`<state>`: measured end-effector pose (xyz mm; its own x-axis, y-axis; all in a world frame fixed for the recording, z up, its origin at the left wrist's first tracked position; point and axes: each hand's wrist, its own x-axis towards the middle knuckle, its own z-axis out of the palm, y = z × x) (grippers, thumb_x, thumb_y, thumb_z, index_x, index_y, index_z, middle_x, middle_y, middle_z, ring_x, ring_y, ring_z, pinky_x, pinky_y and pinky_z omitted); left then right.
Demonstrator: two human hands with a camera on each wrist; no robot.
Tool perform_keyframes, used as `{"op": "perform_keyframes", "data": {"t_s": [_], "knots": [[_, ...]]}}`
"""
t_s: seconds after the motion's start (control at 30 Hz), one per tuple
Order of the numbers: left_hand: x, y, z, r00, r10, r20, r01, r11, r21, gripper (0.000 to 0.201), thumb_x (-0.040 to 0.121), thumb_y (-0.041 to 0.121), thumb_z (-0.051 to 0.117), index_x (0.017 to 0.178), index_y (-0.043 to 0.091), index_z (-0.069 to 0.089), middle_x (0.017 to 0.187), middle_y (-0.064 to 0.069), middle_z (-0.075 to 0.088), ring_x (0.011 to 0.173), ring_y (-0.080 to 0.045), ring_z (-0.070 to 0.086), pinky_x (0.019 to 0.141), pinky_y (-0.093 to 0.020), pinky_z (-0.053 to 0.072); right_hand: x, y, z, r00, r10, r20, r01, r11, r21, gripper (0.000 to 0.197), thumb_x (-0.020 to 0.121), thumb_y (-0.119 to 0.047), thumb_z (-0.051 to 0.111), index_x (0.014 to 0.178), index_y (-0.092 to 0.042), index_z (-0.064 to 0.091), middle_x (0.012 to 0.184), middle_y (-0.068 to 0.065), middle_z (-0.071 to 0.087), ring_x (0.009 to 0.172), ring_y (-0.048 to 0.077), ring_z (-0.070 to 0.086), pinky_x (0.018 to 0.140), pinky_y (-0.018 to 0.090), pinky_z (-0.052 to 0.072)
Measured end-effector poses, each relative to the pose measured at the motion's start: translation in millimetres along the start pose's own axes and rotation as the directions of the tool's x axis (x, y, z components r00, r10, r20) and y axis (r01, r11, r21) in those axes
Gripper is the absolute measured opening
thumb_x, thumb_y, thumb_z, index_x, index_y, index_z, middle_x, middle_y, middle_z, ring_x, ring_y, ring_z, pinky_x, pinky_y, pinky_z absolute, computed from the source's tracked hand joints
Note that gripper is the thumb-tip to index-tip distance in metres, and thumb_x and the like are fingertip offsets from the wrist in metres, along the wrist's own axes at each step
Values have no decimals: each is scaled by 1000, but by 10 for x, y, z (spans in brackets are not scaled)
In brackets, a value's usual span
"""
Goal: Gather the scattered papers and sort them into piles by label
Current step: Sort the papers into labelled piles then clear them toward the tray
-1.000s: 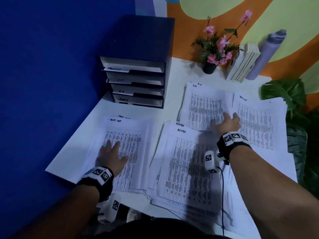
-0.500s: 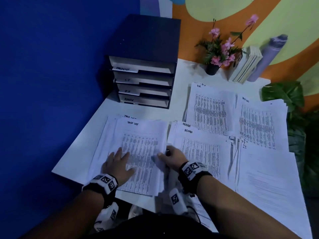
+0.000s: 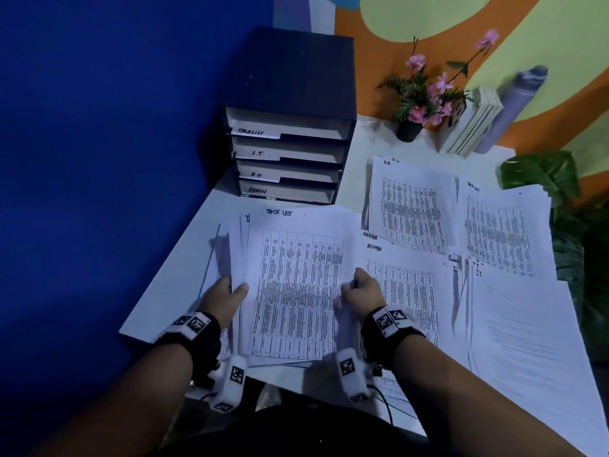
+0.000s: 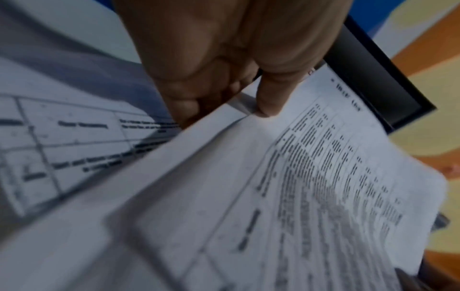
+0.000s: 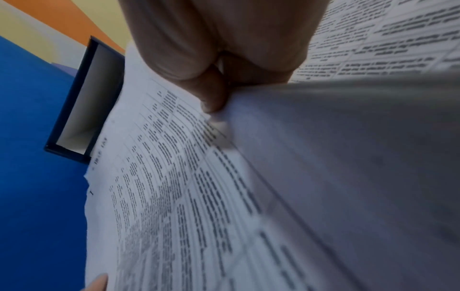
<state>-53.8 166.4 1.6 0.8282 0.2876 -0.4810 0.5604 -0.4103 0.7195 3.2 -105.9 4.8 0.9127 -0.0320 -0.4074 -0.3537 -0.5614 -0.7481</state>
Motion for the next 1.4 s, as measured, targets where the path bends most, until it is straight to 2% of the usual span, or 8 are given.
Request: {"op": "perform_keyframes", "data": {"t_s": [0.13, 0.2, 0.3, 0.57, 0.7, 1.0, 1.23, 1.4], "knots": [[28, -44, -30, 1000, 6, -13, -7, 997, -73, 33, 93, 17, 55, 125, 11, 56, 117, -5, 63, 105, -23, 59, 96, -32, 44, -49, -33, 47, 999, 23, 26, -24, 999, 37, 29, 92, 1, 46, 75, -23, 45, 66, 3, 50, 60, 17, 53, 48, 22, 47], [55, -48, -42, 999, 17, -43, -19, 998, -60, 28, 93, 13, 53, 121, 11, 59, 111, -6, 64, 99, -23, 59, 88, -29, 45, -32, 11, 42, 998, 59, -12, -58, 998, 33, 24, 91, -3, 48, 74, -20, 49, 70, 11, 59, 68, 29, 64, 60, 32, 58], [104, -65, -85, 996, 10, -89, -10, 1000, -10, 23, 93, 12, 53, 113, 8, 62, 105, -8, 65, 95, -25, 59, 85, -30, 46, 9, 119, -24, 992, 103, -72, -103, 995, 0, 17, 89, -7, 53, 73, -13, 55, 78, 20, 66, 78, 37, 67, 74, 50, 59], [132, -75, -43, 991, -11, -136, 8, 1000, -27, 23, 88, 15, 61, 110, 8, 66, 102, -10, 67, 91, -25, 60, 86, -30, 48, -29, 78, -83, 983, 96, -156, -91, 995, 37, 11, 89, -10, 53, 86, -2, 59, 82, 22, 67, 78, 38, 68, 69, 48, 59], [147, -81, -45, 985, -46, -166, 39, 998, -46, 24, 87, 17, 64, 107, 5, 67, 100, -13, 68, 92, -28, 62, 85, -32, 49, -28, 78, -113, 972, 132, -193, -111, 987, 116, 14, 89, -8, 53, 77, -13, 57, 76, 15, 68, 73, 34, 69, 67, 50, 60], [175, 10, -18, 975, -68, -209, 53, 996, -77, 26, 86, 18, 68, 106, 3, 67, 99, -14, 68, 87, -26, 60, 81, -29, 46, -53, 63, -203, 973, 219, -76, -182, 924, 337, 7, 87, -5, 58, 83, -10, 59, 78, 15, 66, 68, 29, 63, 68, 59, 58], [155, 161, 130, 982, -63, -180, 41, 991, -124, 37, 87, 40, 64, 107, 10, 69, 99, -10, 69, 91, -27, 63, 80, -28, 46, -56, 101, -214, 977, 172, -122, -120, 929, 351, 22, 77, -7, 65, 66, -26, 63, 71, 9, 65, 68, 24, 60, 68, 55, 56], [204, 110, 160, 983, 2, -184, -11, 999, -48, 45, 93, 15, 56, 137, 14, 45, 135, -11, 54, 117, -32, 55, 95, -34, 42, -111, 180, -386, 968, 147, -202, -100, 968, 228, 19, 89, -3, 59, 72, -9, 57, 65, 4, 60, 58, 19, 52, 41, 16, 41]]}}
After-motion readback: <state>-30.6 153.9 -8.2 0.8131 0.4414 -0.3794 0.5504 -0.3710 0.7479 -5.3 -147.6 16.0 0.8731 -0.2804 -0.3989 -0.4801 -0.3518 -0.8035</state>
